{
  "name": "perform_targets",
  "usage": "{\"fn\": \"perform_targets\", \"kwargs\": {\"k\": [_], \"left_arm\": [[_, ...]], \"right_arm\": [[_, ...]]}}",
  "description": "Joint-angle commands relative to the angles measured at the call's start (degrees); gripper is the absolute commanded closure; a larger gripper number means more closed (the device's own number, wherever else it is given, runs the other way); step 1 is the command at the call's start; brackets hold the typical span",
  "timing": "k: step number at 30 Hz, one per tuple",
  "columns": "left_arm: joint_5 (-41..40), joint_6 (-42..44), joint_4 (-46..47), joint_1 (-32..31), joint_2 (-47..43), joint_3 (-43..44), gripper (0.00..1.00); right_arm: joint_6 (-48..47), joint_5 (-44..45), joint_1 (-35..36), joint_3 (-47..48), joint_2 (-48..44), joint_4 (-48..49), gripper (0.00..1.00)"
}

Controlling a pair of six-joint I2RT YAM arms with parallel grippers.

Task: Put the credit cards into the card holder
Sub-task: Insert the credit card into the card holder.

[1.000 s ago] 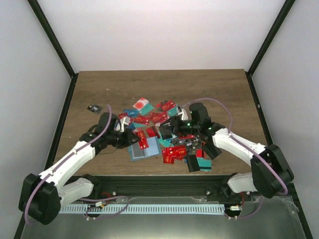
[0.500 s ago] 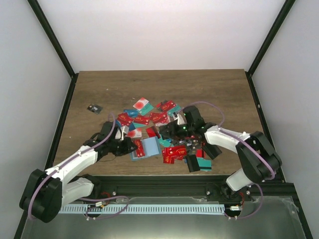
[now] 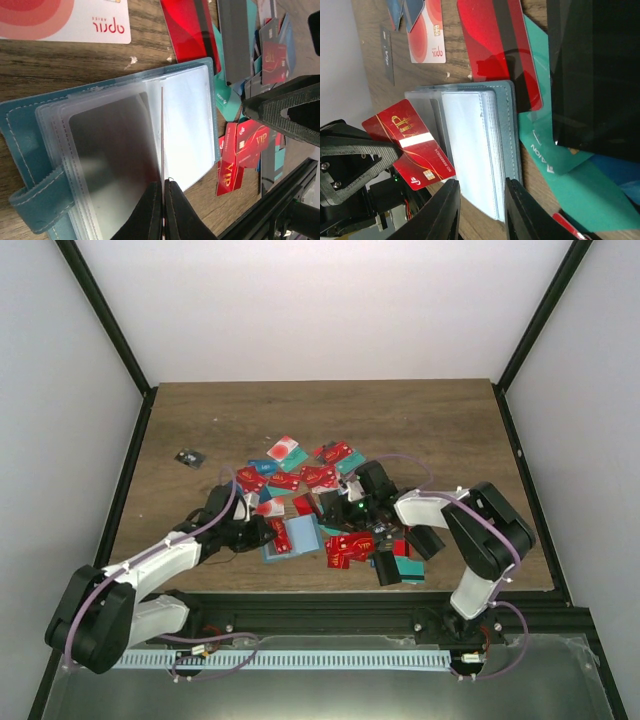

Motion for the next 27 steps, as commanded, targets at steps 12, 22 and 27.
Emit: {"fn": "perform_targets", "kwargs": {"k": [12,22,27], "left_arm": [[1.4,-1.8,8.4,0.3,3.2,-2.7,0.96],[3.1,-3.1,10.9,0.4,4.8,-2.9,0.96],[2.7,-3.6,9.1,0.8,3.4,-2.8,0.96]], "right_arm": [[-2.9,-0.6,0.5,-0.1,4.1,-0.3,0.79],[-2.8,-0.9,1.0,-2.3,4.5,0.2,0.83],[-1.9,-1.2,1.6,-3.5,4.3,1.2,0.85]]}}
